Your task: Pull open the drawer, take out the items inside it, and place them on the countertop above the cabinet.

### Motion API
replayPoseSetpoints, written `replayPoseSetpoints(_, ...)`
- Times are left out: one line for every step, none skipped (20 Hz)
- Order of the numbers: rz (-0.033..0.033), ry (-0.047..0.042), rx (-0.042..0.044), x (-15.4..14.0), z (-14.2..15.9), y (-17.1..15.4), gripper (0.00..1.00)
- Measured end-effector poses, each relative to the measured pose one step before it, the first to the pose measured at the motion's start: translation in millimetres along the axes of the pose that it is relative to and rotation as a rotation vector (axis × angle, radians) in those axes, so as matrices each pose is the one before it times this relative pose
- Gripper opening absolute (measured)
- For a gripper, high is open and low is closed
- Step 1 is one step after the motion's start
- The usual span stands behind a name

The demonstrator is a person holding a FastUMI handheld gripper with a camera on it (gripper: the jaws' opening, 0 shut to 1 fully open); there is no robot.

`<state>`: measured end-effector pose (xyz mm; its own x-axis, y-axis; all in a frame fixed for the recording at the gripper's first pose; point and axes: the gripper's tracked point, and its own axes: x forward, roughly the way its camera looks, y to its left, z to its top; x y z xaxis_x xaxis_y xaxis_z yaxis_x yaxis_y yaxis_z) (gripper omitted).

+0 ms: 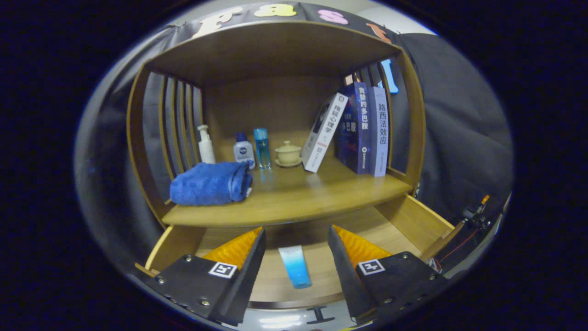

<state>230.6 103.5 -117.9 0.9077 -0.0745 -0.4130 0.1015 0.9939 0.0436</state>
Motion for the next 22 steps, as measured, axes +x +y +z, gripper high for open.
replayPoseSetpoints(-0.00475,0.02486,-0.00233,3.47,-3.41,-0.53,0.81)
replayPoseSetpoints(0.00192,0.01654,0.00322,3.21,-2.82,0.65,0.81)
replayPoseSetpoints(0.00179,0.0124,0.00943,3.53,-1.24,1.3,0.81)
replayPoseSetpoints(-0.001,0.01169,0.01058,2.8,-2.52,-0.16,0.81)
replayPoseSetpoints(-0.00599,0.01622,0.009,3.19,-2.61,-0.53,0.81)
replayPoseSetpoints(-0.00801,0.02085,0.00274,2.88,-4.16,-1.01,0.81)
replayPoseSetpoints(-0.01356,0.02796,-0.00336,2.79,-4.93,-1.68,0.81)
replayPoseSetpoints(-0.01186,0.03103,-0.00651,3.06,-6.39,-1.59,0.81)
replayPoseSetpoints(-0.00838,0.02974,-0.00884,2.57,-4.84,-0.7,0.81)
replayPoseSetpoints(-0.00742,0.03009,-0.00974,1.9,-4.76,-0.74,0.81)
replayPoseSetpoints(-0.01407,0.03438,-0.01098,1.74,-5.22,-1.72,0.81)
replayPoseSetpoints(-0.01683,0.0335,-0.01395,3.3,-6.0,-1.33,0.81)
replayPoseSetpoints(-0.01869,0.03635,-0.01135,2.89,-5.12,-1.94,0.81)
replayPoseSetpoints(-0.02003,0.03434,-0.00457,1.87,-4.42,-1.63,0.81)
replayPoseSetpoints(-0.01017,0.02647,0.00104,2.43,-1.39,0.47,0.81)
replayPoseSetpoints(-0.00718,0.02585,0.00509,2.37,-1.74,0.46,0.81)
replayPoseSetpoints(-0.0046,0.03221,0.01226,1.61,-1.66,2.18,0.81)
replayPoseSetpoints(-0.01139,0.03505,0.01696,2.92,-2.44,0.66,0.81)
replayPoseSetpoints(-0.01908,0.03564,0.0135,2.14,-1.96,-1.08,0.81)
replayPoseSetpoints(-0.01203,0.03857,0.00874,2.56,-2.27,0.82,0.81)
replayPoseSetpoints(-0.00375,0.03594,-0.00754,4.43,-2.13,2.08,0.81)
replayPoseSetpoints(-0.01191,0.0371,-0.01287,4.72,-3.58,-1.22,0.81)
